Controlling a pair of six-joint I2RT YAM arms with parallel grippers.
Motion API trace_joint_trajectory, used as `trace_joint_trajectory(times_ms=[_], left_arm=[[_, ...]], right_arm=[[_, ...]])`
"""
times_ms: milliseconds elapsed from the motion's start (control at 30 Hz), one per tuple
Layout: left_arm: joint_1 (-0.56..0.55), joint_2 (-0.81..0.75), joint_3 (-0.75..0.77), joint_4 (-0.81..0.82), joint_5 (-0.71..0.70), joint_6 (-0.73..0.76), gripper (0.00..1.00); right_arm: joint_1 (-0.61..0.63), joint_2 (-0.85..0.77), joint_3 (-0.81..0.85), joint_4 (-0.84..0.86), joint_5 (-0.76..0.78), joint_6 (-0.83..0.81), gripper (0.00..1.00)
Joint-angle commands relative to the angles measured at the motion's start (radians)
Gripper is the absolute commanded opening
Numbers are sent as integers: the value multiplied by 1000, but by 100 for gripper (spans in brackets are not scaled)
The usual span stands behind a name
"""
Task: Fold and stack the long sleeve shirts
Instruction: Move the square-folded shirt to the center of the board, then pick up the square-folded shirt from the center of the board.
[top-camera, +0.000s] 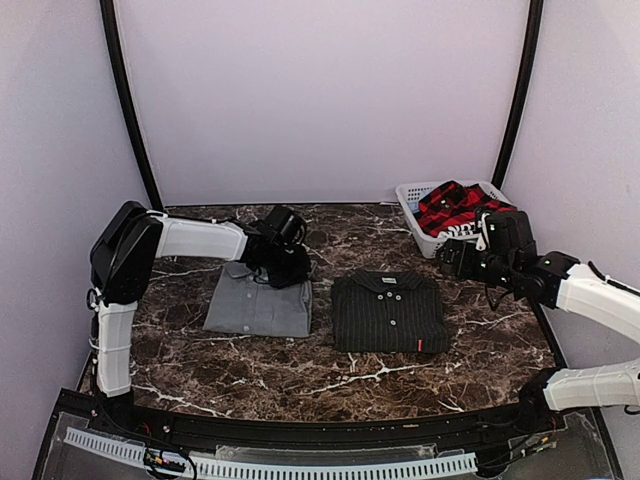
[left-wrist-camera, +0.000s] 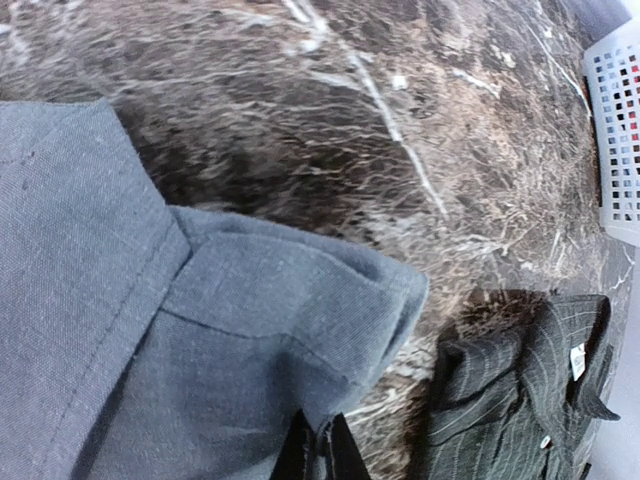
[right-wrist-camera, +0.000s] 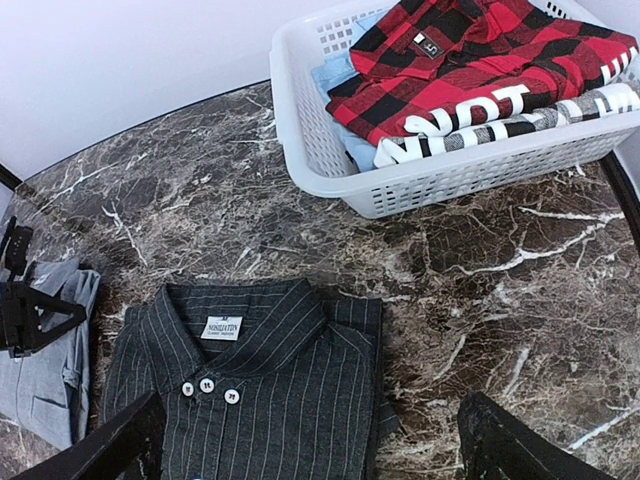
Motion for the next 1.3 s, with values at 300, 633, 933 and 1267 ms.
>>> trace_joint_trajectory(times_ms=[300,633,933,1267], left_arm=[[-20,48,138,33,106,15,22],[-23,-12,215,-32,180,146,61],[-37,-111,134,-23,269,226,70],[-83,-159,-75,47,378,253,69]], right_arm=[[-8,9,-6,33,-10,-8,99],[-8,25,33,-7,37,-26,99],[-8,57,15,-28,-43,-7,98],[-9,136,-24,-25,-136,46,95]])
